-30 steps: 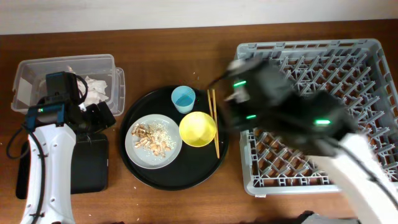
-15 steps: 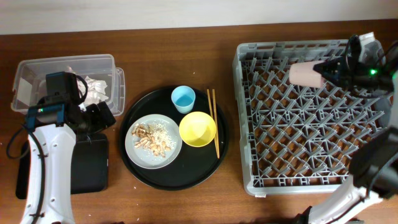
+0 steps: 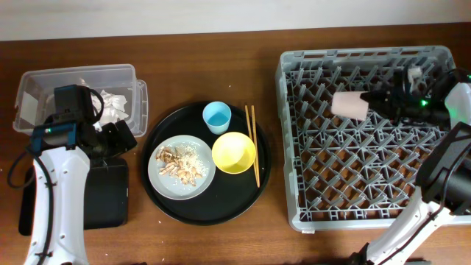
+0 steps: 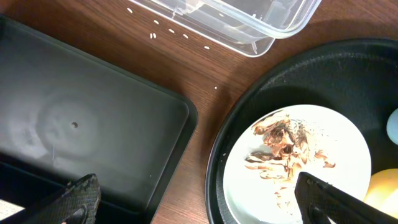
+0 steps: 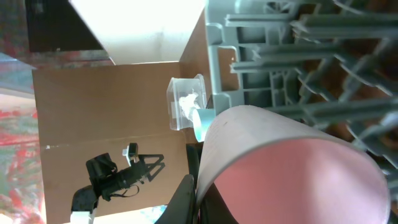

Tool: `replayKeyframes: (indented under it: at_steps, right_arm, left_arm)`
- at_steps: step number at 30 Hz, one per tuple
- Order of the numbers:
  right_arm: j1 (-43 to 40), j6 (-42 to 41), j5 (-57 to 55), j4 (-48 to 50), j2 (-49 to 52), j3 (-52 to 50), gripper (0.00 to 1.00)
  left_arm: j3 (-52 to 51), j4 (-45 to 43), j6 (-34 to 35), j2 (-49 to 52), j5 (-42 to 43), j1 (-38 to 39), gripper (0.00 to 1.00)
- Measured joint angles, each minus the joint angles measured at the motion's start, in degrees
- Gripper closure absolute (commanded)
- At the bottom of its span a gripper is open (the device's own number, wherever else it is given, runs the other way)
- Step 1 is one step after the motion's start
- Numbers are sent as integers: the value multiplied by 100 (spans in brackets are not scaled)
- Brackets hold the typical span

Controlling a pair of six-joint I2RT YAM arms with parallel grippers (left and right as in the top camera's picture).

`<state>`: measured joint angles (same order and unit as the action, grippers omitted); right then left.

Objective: Sort waste into correct bins and load items into the dishwasher rack
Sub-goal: 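Carry the pink cup to the dish rack and set it down, then reach the right gripper to the yellow bowl and grasp it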

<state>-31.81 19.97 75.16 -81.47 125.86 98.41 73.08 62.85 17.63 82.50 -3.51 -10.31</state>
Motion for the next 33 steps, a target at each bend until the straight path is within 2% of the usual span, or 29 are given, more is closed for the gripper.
replayKeyframes:
  at_steps: [4,6,7,8,12,16,20,23,26,30,33]
  right_arm:
    - [-164,-2,-273,-190,0,-87,81]
    - [-164,4,-380,-234,0,-87,84]
    - [-164,68,-380,-264,0,-87,90]
    - [-164,181,-374,-352,-2,-87,91]
    - [-142,540,-188,-531,0,-94,90]
    - [109,466,-131,-50,0,-111,91]
    - [177,223,-118,48,0,-114,87]
    - [-13,157,-378,-273,0,-114,86]
    - [-315,149,-603,-586,0,-114,84]
    - [-966,122,-874,-791,0,-114,77]
    - [-1263,127,-942,-949,0,-114,78]
  left_arm:
    - [0,0,0,0,0,0,1]
    - [0,-2,0,0,0,0,1]
    - [0,0,0,0,0,0,1]
    - [0,0,0,0,0,0,1]
    - [0,0,2,0,0,0,1]
    - [0,-2,0,0,0,0,1]
    - [0,0,0,0,0,0,0]
    - [-2,-2,0,0,0,0,1]
    - [0,-2,0,0,0,0,1]
    - [0,0,0,0,0,0,1]
    - [0,0,0,0,0,0,1]
